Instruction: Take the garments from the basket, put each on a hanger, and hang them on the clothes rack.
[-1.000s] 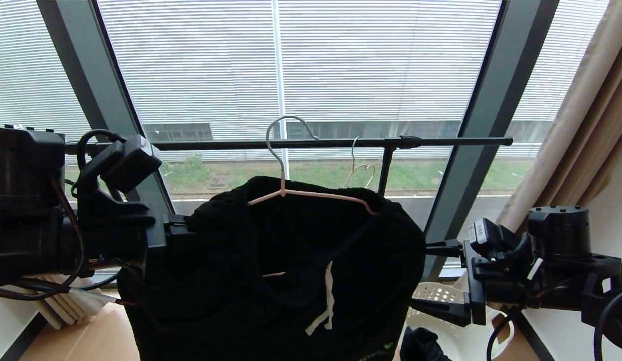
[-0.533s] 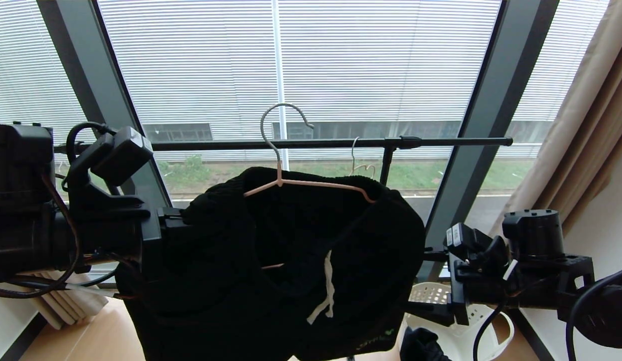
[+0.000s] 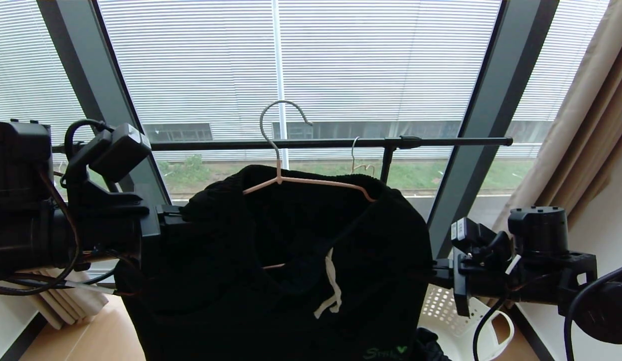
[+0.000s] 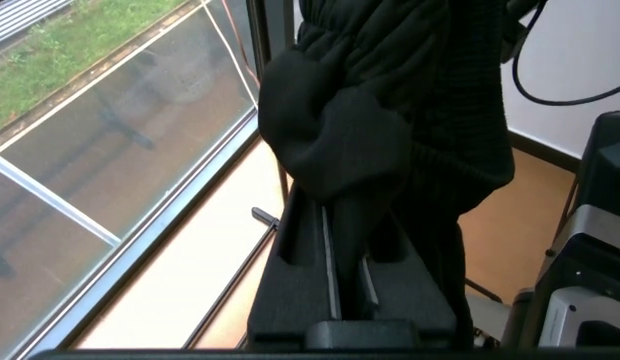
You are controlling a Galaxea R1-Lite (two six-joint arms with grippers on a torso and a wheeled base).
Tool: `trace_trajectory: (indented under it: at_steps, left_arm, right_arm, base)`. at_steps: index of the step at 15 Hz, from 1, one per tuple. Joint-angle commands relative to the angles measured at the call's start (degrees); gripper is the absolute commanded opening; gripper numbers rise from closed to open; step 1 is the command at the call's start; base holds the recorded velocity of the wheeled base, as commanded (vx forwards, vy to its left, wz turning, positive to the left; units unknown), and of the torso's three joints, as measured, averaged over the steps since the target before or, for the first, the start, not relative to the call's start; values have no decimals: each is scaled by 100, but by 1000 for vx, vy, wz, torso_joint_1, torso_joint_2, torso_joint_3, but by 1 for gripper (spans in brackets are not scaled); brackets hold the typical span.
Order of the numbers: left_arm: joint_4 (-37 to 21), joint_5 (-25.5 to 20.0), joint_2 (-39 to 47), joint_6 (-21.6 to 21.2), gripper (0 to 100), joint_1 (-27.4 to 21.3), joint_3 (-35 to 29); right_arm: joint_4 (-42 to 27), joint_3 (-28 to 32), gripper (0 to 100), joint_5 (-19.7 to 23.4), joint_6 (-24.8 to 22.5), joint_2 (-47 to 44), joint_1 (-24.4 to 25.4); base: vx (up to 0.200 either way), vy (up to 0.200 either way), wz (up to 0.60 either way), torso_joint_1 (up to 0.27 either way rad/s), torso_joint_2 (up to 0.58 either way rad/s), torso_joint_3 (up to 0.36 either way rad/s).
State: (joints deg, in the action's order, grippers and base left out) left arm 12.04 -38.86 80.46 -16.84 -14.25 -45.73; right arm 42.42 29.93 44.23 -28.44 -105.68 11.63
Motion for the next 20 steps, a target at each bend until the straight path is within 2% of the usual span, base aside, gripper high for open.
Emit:
trace_trajectory:
  at_steps: [1, 7, 14, 15, 18, 20]
  left_arm:
    - [0, 2, -4, -4, 0, 72, -15]
    - [0, -7, -74, -4, 0, 335, -50]
    - [0, -7, -30, -4, 0, 335, -33]
    - [0, 2, -30, -4, 0, 335, -33]
    - [0, 2, -30, 22, 0, 406, -24]
    - [0, 10, -13, 14, 0, 643, 73]
  right_arm:
    - [99, -31, 0, 7, -12, -14, -187]
    - [108, -13, 0, 7, -30, 12, -425]
    - [126, -154, 0, 16, -179, 83, -284]
    - [135, -163, 100, 16, -206, 109, -266]
    - [135, -233, 100, 7, -206, 338, -73]
    - [135, -233, 100, -11, -206, 417, -73]
  base:
    - [0, 0, 0, 0, 0, 0]
    - [0, 0, 0, 0, 0, 0]
    - [0, 0, 0, 0, 0, 0]
    - [0, 0, 0, 0, 0, 0]
    - [0, 0, 0, 0, 0, 0]
    - [0, 0, 0, 0, 0, 0]
